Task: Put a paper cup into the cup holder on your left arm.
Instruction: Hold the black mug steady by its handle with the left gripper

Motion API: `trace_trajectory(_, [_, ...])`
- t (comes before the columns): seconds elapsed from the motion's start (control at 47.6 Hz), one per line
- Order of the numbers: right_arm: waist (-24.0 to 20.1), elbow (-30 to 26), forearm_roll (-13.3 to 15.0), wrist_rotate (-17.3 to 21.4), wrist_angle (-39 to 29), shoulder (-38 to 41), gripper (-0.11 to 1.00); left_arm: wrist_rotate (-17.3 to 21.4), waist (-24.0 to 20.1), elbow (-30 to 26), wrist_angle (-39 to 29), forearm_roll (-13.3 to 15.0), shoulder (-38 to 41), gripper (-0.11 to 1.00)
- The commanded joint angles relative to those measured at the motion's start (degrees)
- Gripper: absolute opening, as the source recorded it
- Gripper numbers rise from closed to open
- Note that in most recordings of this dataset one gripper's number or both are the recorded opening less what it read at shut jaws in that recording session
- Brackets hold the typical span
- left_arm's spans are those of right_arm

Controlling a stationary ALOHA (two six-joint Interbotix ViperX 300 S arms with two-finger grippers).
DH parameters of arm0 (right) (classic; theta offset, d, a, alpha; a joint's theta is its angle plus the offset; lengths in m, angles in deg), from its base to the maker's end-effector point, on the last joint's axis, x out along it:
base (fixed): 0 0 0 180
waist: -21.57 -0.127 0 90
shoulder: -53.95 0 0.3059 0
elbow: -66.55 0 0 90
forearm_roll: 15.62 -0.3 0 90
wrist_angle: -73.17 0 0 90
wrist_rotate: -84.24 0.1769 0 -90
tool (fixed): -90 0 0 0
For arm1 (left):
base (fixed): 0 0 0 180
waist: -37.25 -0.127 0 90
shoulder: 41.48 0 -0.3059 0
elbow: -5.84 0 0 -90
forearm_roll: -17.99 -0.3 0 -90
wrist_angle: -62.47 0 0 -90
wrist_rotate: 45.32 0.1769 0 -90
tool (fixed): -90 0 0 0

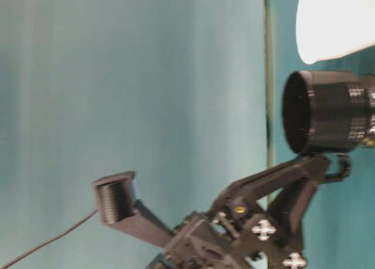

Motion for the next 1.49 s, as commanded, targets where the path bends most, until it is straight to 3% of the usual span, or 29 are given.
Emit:
trace_trajectory(0.0, [0.09, -1.49, 0.18, 0.44, -0.09, 0.18, 0.03, -0.26, 0.88, -0.88, 0.97, -0.09, 0.88, 0.29])
trace_trajectory(1.471, [0.09, -1.41, 0.09, 0.53, -0.97, 0.18, 0.03, -0.26, -0.62, -0.18, 0.88, 0.00, 2.37, 0.29])
